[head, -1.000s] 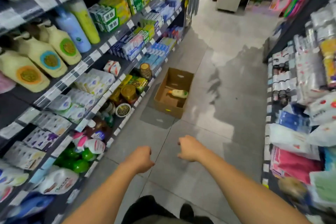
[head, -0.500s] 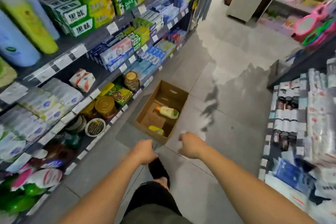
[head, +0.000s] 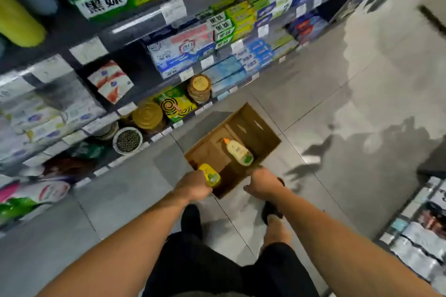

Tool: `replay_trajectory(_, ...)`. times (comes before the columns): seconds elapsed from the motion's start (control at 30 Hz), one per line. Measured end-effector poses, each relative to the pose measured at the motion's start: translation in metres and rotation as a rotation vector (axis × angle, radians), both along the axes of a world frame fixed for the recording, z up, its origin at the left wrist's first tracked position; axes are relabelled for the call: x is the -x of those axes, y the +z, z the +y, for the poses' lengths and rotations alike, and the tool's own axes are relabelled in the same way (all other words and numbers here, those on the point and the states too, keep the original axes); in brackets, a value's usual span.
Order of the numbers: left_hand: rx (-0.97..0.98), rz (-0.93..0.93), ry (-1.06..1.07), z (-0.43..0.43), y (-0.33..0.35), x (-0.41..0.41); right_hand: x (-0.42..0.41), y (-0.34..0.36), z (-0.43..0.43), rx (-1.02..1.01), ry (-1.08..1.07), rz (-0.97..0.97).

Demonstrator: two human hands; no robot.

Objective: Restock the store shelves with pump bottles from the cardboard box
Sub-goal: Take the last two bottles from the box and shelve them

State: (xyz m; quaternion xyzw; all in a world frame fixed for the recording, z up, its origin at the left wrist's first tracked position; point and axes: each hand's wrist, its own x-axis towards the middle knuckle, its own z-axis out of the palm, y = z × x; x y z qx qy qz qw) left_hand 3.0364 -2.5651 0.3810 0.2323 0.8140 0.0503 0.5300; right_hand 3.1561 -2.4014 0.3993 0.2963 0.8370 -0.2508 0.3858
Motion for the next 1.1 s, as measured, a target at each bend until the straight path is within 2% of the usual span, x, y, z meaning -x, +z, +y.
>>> replay_trajectory(0.2,0.071,-0.02,0.316,0.063,-0.106,-0.022,0.028,-0.107,0.088,0.054,0.189,-0.074)
replay_trajectory(0.33,0.184,0.001,0.514,0.103,-0.173,-0.042,0.031,-0.186,0.139,0.078,0.166,-0.127)
replay_trajectory(0.43,0.258,0.075,0.707,0.124,-0.223,-0.045,0.038,-0.246,0.165,0.063,0.162,-0.081)
replay_trajectory(0.63,0.304,0.203,1.018,0.134,-0.355,-0.048,0.047,-0.397,0.183,0.051,0.079,-0.053)
replay_trajectory(0.73,0.339,0.21,1.114,0.136,-0.419,-0.059,0.048,-0.466,0.181,-0.007,0.084,-0.09)
replay_trajectory(0.87,0.433,0.176,1.138,0.138,-0.478,-0.073,0.046,-0.535,0.172,-0.049,-0.007,-0.101)
replay_trajectory(1.0,0.456,0.096,1.211,0.14,-0.518,-0.076,0.041,-0.575,0.165,-0.057,-0.037,-0.083)
replay_trajectory(1.1,0.458,0.05,1.239,0.15,-0.536,-0.073,0.038,-0.592,0.157,-0.137,-0.042,-0.056)
